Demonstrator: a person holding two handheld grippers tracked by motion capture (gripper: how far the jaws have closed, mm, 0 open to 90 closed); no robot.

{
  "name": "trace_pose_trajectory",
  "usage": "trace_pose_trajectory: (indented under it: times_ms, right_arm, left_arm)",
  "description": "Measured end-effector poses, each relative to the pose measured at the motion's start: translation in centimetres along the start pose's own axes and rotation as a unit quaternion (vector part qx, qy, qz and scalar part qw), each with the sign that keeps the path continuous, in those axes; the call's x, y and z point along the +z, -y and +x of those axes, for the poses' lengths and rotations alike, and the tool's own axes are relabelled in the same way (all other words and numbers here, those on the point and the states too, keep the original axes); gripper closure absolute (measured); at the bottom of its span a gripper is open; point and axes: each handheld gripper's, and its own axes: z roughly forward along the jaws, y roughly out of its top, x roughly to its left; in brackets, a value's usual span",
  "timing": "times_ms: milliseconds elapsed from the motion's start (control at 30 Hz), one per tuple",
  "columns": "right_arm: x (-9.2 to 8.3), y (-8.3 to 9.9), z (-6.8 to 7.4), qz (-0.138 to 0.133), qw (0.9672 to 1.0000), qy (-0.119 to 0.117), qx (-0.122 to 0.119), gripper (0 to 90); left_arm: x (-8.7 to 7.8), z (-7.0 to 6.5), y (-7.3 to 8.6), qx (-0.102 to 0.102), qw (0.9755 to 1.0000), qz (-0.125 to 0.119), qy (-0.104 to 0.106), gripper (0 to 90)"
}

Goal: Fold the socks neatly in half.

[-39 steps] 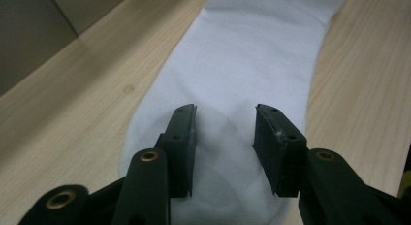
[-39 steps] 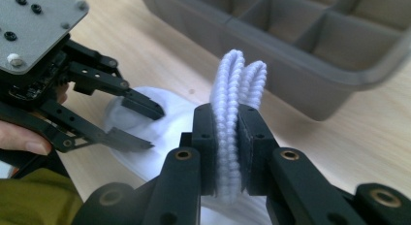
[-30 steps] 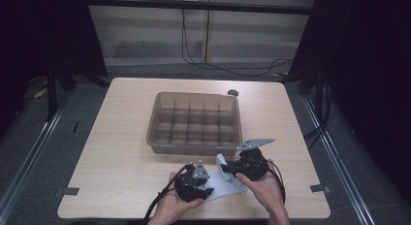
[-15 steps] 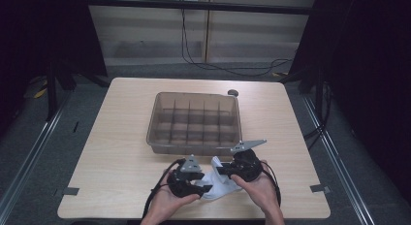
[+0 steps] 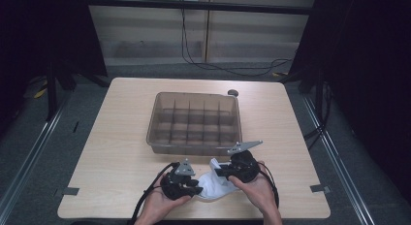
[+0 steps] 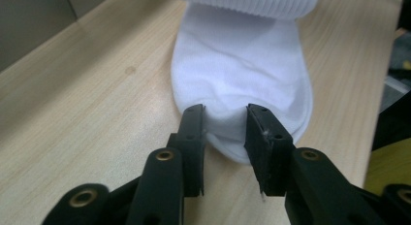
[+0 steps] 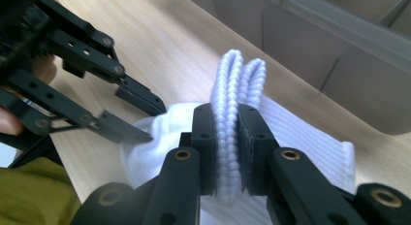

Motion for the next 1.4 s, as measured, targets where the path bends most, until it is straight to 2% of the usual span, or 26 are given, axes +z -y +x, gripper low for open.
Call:
trace_pose_trajectory:
  times_ms: [67,100,233,367,467,600,633,700,900,1000,1067,1133,1267,1400]
  right_arm:
    - [-0.1,0.0,0.1,-0.001,1.0,-0.002,-0.001,79.1]
    - [-0.2,-0.1,0.2,-0.002,1.0,-0.005,-0.003,79.1]
    - [-0.4,-0.3,1.0,0.003,0.9998,-0.013,-0.017,78.9]
    - [0.0,-0.3,1.4,0.016,0.9995,-0.012,-0.024,78.4]
    - [1.0,0.0,1.4,0.032,0.999,-0.017,-0.025,77.4]
    - [2.2,0.5,1.6,0.046,0.9984,-0.023,-0.023,72.8]
    - [2.3,0.5,1.6,0.044,0.9984,-0.026,-0.023,70.2]
    - [2.0,0.4,1.6,0.033,0.9987,-0.028,-0.026,60.5]
    - [0.1,-0.1,1.2,-0.002,0.9994,-0.033,-0.012,54.3]
    - [-0.8,0.1,0.8,-0.021,0.9989,-0.041,-0.008,55.8]
    - [-1.0,0.3,0.5,-0.016,0.9993,-0.034,-0.007,58.0]
    - [-1.0,0.8,0.1,-0.014,0.9994,-0.03,-0.002,64.7]
    - [-0.6,1.7,-0.7,0.008,0.9999,0.001,0.011,74.5]
    - [0.5,2.5,-1.2,0.028,0.9992,0.015,0.024,76.7]
  left_arm:
    - [0.3,-0.3,-0.1,0.007,0.9999,-0.004,-0.009,69.9]
    - [0.4,-0.4,-0.2,0.015,0.9998,0.005,-0.014,70.9]
    - [0.9,-1.0,-0.6,0.025,0.9995,0.009,-0.019,71.6]
    - [1.0,-1.0,-0.7,0.021,0.9996,0.007,-0.017,71.7]
    - [1.1,-1.1,-0.6,0.017,0.9997,-0.001,-0.017,71.5]
    - [1.0,-1.0,-0.5,0.016,0.9997,0.0,-0.019,69.8]
    - [0.9,-0.9,-0.5,0.017,0.9996,0.004,-0.02,68.6]
    - [1.0,-0.9,-0.4,0.008,0.9997,-0.006,-0.023,65.5]
    - [0.6,-0.7,-0.1,0.005,0.9998,-0.005,-0.021,63.1]
    - [0.3,-0.5,0.1,0.0,0.9997,-0.009,-0.022,62.5]
    - [-0.1,-0.4,0.3,-0.002,0.9997,-0.01,-0.023,62.5]
    - [-0.8,-0.1,0.5,-0.005,0.9996,-0.015,-0.023,62.2]
    - [-2.0,0.6,0.4,-0.013,0.9991,-0.028,-0.03,62.7]
    - [-2.8,0.8,-0.4,-0.015,0.9984,-0.042,-0.034,63.2]
